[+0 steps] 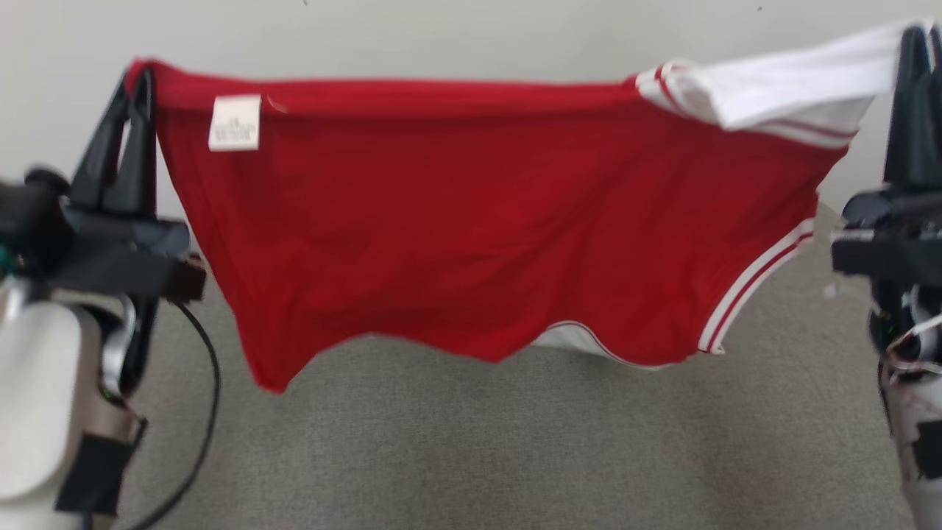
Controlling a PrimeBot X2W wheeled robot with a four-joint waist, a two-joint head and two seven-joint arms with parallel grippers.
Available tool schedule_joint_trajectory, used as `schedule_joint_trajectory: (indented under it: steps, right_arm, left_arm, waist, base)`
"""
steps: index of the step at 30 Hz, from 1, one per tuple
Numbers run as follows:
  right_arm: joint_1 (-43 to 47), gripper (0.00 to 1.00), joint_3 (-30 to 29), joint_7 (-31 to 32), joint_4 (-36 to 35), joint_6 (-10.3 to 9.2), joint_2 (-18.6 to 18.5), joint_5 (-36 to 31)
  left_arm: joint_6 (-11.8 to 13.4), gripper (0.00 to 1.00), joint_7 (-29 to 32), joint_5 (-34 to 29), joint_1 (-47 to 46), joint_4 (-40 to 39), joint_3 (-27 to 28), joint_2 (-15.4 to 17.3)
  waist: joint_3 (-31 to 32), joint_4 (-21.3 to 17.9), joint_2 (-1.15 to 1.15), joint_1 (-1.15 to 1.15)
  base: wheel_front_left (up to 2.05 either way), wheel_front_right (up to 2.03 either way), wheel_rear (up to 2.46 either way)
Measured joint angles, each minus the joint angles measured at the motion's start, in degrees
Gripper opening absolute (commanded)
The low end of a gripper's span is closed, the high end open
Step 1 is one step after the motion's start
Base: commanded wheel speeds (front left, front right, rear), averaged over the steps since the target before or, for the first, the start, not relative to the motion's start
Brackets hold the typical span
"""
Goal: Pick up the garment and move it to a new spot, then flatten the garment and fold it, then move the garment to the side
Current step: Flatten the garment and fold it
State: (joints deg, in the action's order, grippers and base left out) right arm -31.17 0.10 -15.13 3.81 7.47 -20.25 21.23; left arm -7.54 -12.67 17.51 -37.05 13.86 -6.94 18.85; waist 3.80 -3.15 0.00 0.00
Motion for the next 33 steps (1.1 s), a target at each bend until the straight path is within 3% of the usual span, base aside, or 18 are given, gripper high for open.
schedule_joint_trajectory:
  steps: [9, 15, 21, 27, 33]
  right_arm:
    - [-15.8, 0.0, 6.3, 3.4, 4.7, 0.0, -6.1, 1.5]
    - [-22.5, 0.0, 11.0, 5.1, 11.1, 0.0, -7.5, 1.7]
    - [-35.0, 0.0, 14.1, 4.8, 17.5, 0.0, -9.4, -1.7]
    - [-50.4, 0.0, 11.0, 2.4, 28.3, 0.11, -8.2, -8.9]
    - [-60.4, 0.0, 7.1, 0.5, 33.4, 0.11, -7.5, -16.2]
  left_arm:
    - [0.0, 0.0, 7.8, 0.7, -16.0, 5.2, -7.0, 6.1]
    - [0.0, 0.0, 9.7, 0.8, -19.3, 10.0, -9.8, 7.0]
    - [0.2, 0.0, 9.5, 0.1, -26.4, 14.1, -9.9, 7.3]
    - [1.0, 0.0, 7.4, -2.1, -38.9, 21.0, -10.9, 6.3]
    - [2.5, 0.0, 0.0, -6.0, -51.4, 25.8, -12.2, 5.1]
  waist:
    - [-0.4, 2.4, 0.0, 0.0]
    - [-3.9, 2.4, 0.0, 0.01]
    - [-10.6, 2.5, 0.0, 0.01]
    - [-19.1, 2.5, 0.01, 0.03]
    - [-26.6, 2.7, 0.01, 0.02]
  base:
    - [0.0, 0.0, 0.0]
    - [0.0, 0.0, 0.0]
    - [0.0, 0.0, 0.0]
    - [0.0, 0.0, 0.0]
    - [0.0, 0.0, 0.0]
